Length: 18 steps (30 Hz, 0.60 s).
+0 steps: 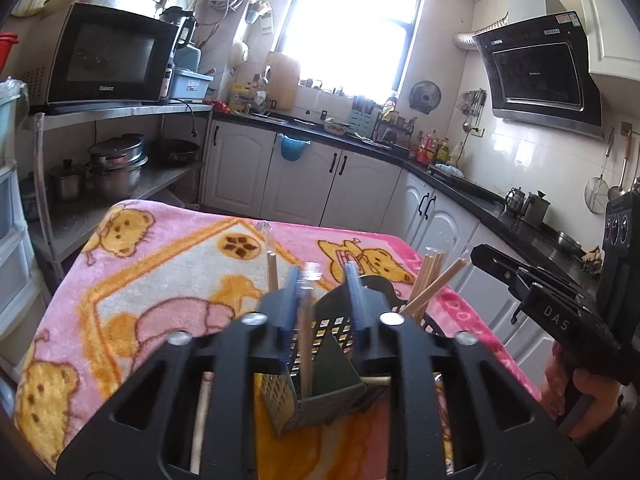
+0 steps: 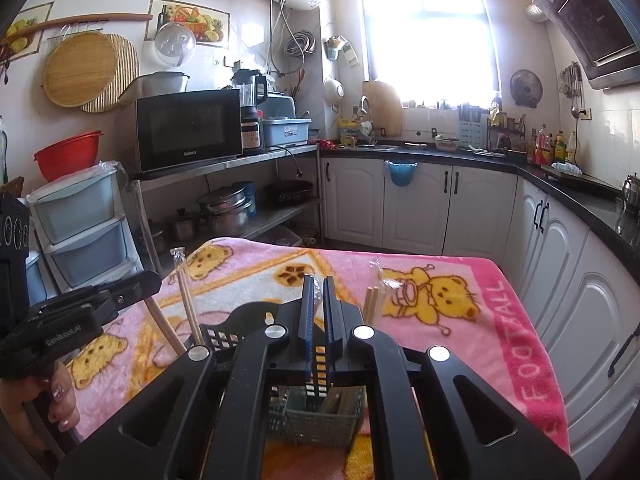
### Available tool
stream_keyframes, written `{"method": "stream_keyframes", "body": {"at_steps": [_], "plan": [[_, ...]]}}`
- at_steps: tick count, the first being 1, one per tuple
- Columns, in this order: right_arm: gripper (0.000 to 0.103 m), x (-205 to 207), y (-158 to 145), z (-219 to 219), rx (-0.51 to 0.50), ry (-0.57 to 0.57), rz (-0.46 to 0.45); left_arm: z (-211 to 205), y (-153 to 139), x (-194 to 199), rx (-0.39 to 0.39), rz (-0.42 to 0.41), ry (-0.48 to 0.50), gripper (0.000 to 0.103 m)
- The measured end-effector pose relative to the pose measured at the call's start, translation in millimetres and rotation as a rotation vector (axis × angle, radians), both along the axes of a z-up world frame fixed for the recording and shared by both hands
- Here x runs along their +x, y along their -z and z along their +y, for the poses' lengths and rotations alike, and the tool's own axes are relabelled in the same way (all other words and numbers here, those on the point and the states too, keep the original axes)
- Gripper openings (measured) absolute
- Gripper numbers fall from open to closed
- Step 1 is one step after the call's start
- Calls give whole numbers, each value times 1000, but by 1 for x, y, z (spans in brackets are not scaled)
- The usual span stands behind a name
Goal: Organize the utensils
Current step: 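Lower both held chopsticks into the caddy and open both tools, then withdraw both open tools up from the caddy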
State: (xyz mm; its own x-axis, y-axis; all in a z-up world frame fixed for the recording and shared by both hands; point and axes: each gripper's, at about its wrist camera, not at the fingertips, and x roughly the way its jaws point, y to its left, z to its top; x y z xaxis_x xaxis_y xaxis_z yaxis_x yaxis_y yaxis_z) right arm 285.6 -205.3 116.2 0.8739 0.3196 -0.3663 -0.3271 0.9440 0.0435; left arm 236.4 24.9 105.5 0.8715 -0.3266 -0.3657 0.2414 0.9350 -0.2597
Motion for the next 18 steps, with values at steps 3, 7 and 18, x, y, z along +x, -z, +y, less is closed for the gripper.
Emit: {"method": "stream_keyframes", "body": {"at_steps": [3,7,18], "plan": [[11,-2,1,-4,0,8,8,-1,-3,-3,4,0,2,27],[26,-5,1,-10,18,2,34,-1,-8,-10,13,24,16,42],[53,-23,-2,-21,20,6,27,4,-22,-28,-1,20,11,76]]}}
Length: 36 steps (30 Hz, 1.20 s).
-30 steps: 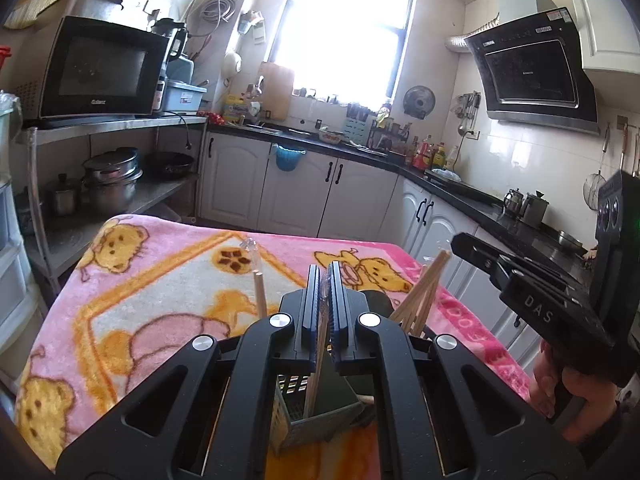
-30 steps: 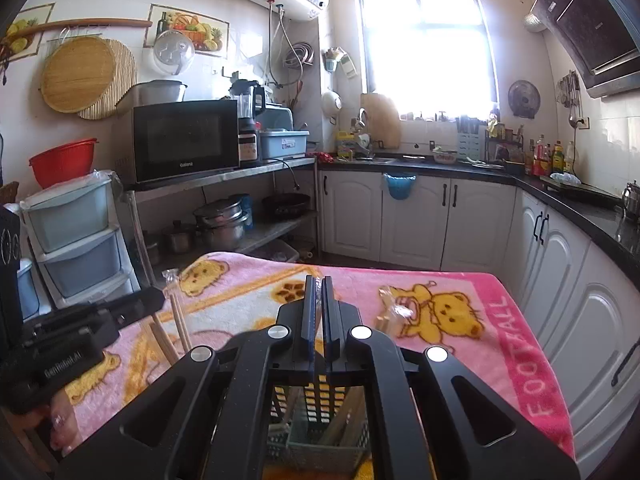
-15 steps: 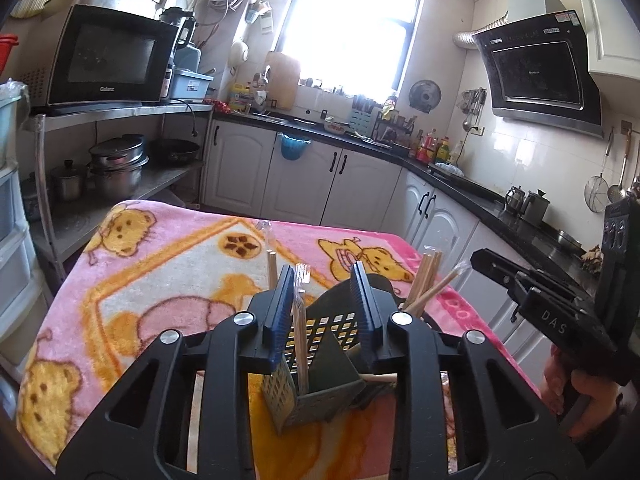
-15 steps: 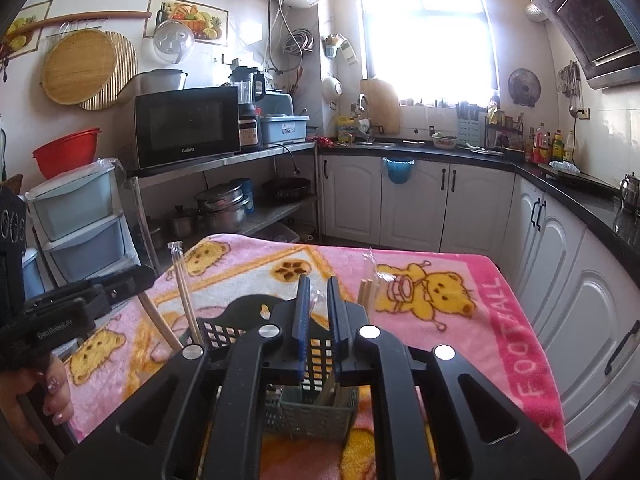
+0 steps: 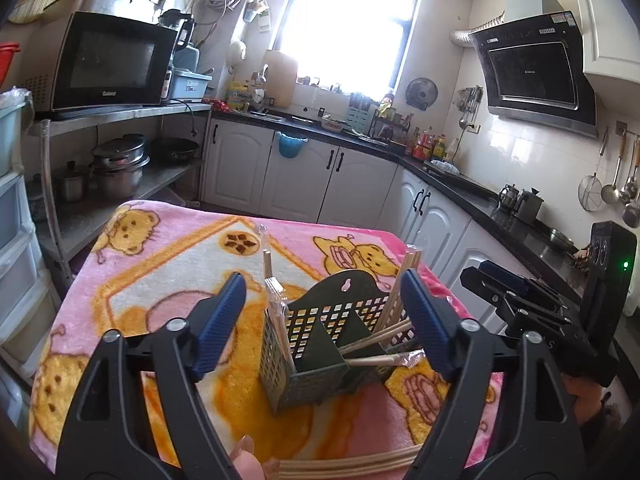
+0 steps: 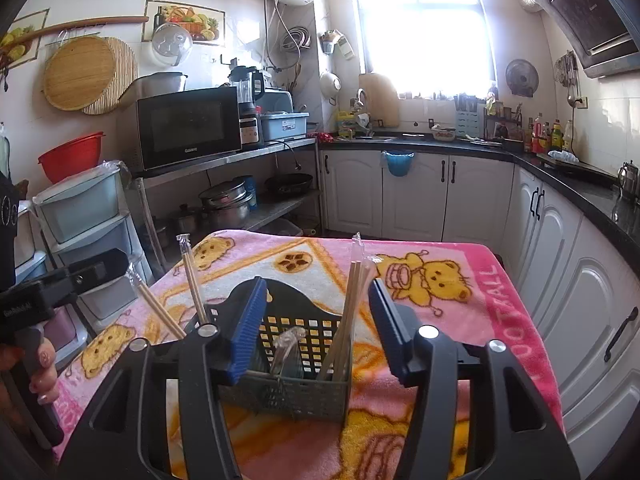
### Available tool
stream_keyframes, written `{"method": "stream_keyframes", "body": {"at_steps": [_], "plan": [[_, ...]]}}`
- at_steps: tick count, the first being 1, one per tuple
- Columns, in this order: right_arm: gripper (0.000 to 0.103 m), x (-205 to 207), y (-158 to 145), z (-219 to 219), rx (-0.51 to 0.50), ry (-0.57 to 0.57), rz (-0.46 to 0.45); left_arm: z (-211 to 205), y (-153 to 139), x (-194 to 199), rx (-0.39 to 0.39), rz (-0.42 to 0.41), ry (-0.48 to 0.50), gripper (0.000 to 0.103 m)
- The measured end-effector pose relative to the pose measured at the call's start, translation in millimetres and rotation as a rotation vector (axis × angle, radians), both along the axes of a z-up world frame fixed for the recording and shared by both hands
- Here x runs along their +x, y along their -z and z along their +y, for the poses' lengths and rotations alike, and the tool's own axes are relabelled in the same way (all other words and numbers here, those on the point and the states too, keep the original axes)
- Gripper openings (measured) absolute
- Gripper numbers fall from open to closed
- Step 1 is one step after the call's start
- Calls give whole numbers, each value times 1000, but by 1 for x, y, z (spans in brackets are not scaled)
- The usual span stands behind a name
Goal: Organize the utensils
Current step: 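Withdraw both open tools up from the caddy, then move both open tools down to the remaining chopsticks on the blanket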
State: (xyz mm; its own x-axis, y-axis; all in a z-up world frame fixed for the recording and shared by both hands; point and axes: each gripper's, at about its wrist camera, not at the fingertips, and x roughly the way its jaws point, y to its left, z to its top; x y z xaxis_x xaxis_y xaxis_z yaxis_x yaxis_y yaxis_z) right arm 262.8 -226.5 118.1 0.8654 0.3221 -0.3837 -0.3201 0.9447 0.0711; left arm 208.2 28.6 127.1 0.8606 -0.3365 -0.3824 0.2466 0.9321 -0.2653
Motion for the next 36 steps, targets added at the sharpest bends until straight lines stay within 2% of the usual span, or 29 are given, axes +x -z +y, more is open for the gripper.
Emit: {"method": "stream_keyframes", "body": {"at_steps": [4,11,36], "plan": [[60,-8,0,-5,13,3,2,4,-2,-7,-15,6,-9,93],[70,-25,6,-15,43,1,7,12,-2,-24,-38,4,-15,93],[74,-76,31,-8,-28,-28,43,24,38,-63,-79,67,-30,93]]}}
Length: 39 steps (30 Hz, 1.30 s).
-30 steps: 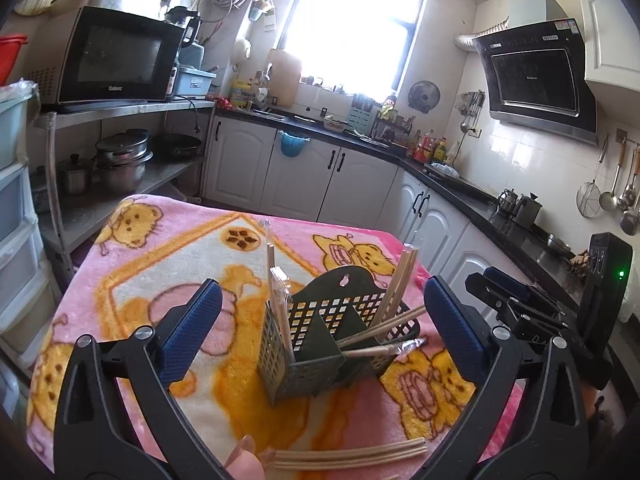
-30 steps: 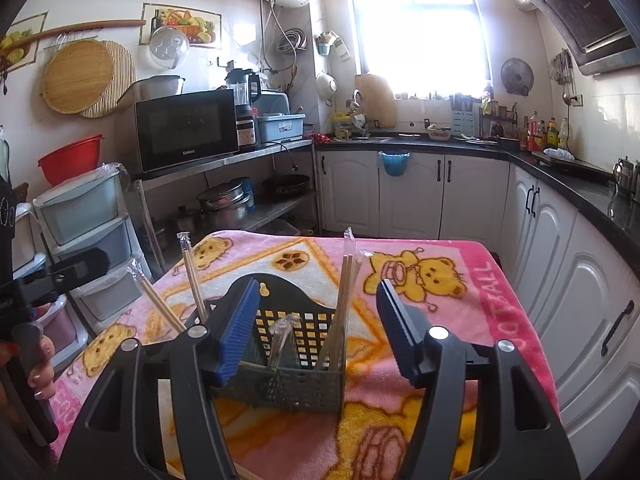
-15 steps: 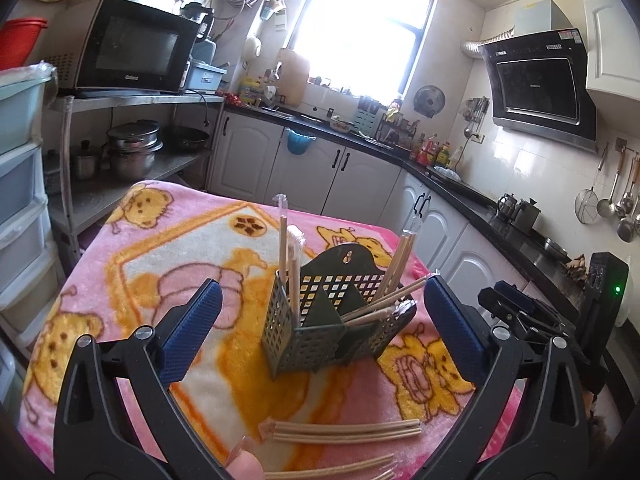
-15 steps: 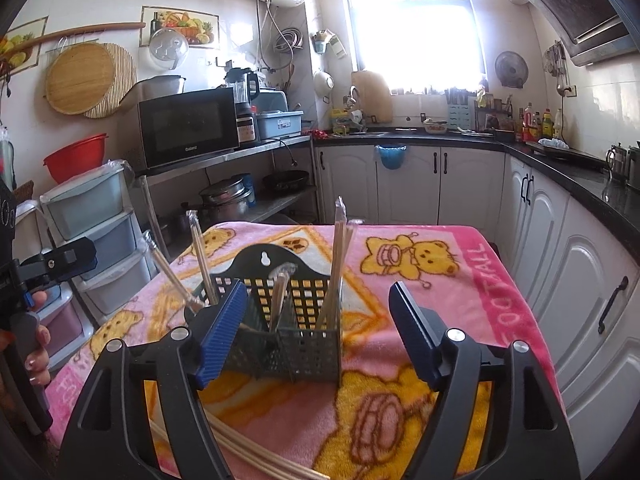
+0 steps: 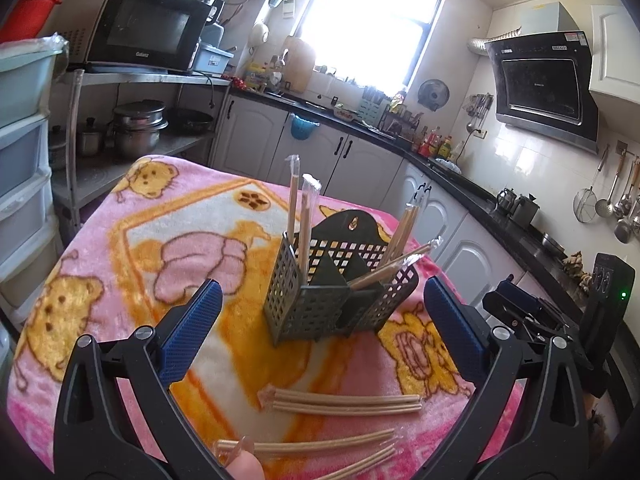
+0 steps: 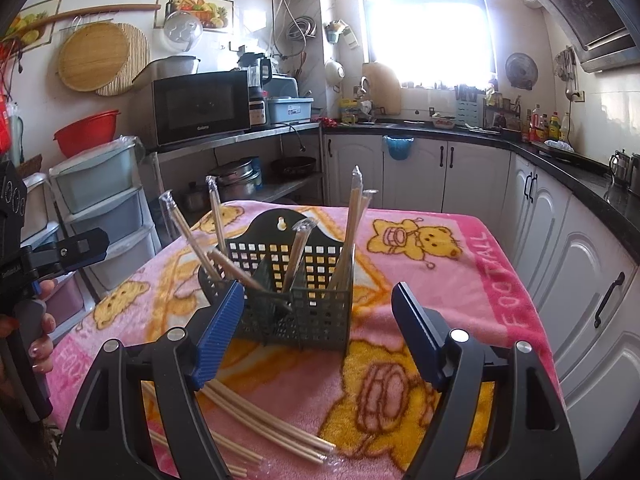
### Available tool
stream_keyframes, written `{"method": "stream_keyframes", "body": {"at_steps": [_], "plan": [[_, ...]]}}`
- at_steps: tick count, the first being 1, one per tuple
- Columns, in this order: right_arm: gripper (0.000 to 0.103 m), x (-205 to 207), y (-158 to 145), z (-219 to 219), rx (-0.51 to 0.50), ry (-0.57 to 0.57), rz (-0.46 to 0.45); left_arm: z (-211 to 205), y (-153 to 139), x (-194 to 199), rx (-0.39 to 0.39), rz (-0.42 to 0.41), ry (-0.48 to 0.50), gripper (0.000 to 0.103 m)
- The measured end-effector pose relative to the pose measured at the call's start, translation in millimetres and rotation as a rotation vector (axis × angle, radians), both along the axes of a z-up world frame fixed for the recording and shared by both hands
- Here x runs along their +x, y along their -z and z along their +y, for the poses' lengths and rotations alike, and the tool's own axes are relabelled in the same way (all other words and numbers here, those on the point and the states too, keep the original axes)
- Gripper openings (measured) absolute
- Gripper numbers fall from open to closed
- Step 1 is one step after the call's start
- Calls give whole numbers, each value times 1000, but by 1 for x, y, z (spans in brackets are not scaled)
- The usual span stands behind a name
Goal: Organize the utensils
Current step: 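Move both open tools down to the remaining chopsticks on the blanket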
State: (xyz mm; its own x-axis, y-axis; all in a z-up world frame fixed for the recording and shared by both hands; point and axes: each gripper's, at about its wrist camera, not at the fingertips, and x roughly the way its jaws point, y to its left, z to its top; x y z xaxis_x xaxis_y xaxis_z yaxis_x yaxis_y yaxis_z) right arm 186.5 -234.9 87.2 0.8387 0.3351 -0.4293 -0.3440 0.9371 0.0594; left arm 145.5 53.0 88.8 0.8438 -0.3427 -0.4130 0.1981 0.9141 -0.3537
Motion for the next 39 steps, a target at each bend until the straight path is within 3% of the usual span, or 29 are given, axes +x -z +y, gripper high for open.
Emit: {"method": "stream_keyframes", "body": {"at_steps": [13,39], "plan": [[74,-12,19,-1,-26,0,50,7,29,-11,-12,61,-18,93],[72,-41,87,-17,-28,18,224,2,85,-36,63,188,-14,93]]}}
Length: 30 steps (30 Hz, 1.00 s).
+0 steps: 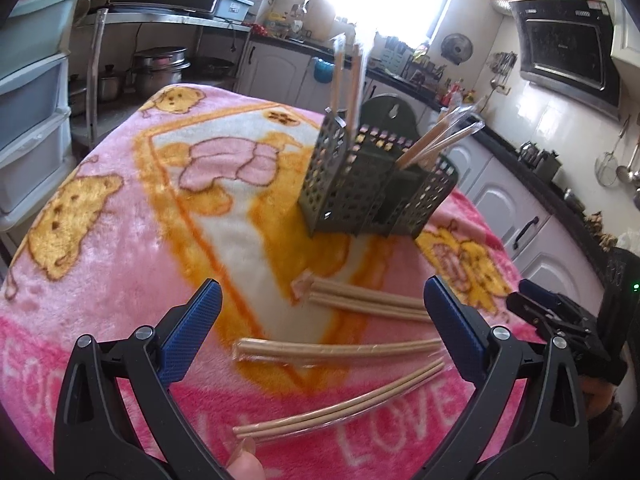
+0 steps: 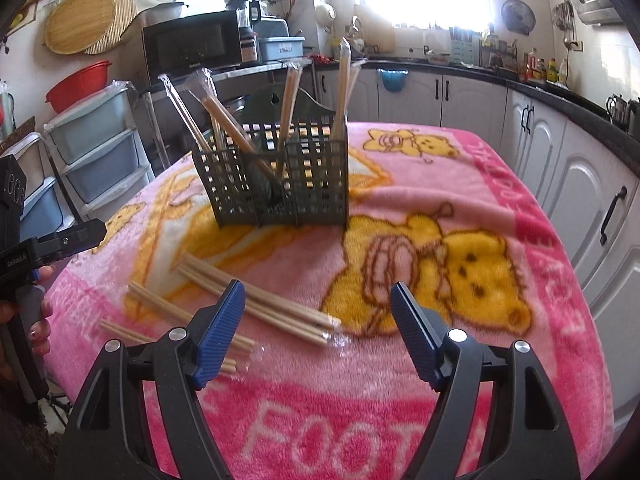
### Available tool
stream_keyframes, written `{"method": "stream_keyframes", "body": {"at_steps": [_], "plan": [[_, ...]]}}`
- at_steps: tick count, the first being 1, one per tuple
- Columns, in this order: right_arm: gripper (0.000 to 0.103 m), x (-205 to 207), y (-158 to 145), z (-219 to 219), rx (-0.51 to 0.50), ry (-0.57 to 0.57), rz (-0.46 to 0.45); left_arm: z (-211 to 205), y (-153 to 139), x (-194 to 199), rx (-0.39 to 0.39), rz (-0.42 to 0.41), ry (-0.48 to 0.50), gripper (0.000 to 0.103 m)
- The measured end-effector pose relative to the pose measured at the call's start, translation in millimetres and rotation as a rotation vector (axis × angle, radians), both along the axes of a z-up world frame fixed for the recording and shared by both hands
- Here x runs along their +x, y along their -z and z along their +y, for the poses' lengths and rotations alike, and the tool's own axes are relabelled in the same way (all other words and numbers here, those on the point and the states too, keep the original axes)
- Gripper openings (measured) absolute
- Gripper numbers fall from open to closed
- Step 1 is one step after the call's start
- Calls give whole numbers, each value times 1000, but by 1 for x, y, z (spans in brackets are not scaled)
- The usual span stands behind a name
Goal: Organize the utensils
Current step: 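Move both open tools down to the remaining chopsticks on the blanket, then grasp a chopstick with the left tool while the right tool grasps another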
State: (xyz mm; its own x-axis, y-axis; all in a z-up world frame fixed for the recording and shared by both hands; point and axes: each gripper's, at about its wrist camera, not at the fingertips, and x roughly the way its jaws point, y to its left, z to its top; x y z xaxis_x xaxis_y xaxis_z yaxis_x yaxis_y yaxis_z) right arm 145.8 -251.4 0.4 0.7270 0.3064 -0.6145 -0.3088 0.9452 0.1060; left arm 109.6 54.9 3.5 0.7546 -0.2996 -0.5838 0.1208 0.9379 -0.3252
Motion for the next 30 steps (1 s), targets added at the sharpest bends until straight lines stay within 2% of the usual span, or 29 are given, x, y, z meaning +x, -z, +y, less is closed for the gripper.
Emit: {"method": "stream_keyframes", "body": {"at_steps": [14,23,30], "plan": [[65,-6,26,-9,-8,9,66,13,32,-7,-18,90,-6,92],[57,-4,39,-8,-16,-1,98,17,50,1,-107,154,28,68],[41,5,48,-5,-32,-27,132,18,63,6,-113,185,27,53]]}}
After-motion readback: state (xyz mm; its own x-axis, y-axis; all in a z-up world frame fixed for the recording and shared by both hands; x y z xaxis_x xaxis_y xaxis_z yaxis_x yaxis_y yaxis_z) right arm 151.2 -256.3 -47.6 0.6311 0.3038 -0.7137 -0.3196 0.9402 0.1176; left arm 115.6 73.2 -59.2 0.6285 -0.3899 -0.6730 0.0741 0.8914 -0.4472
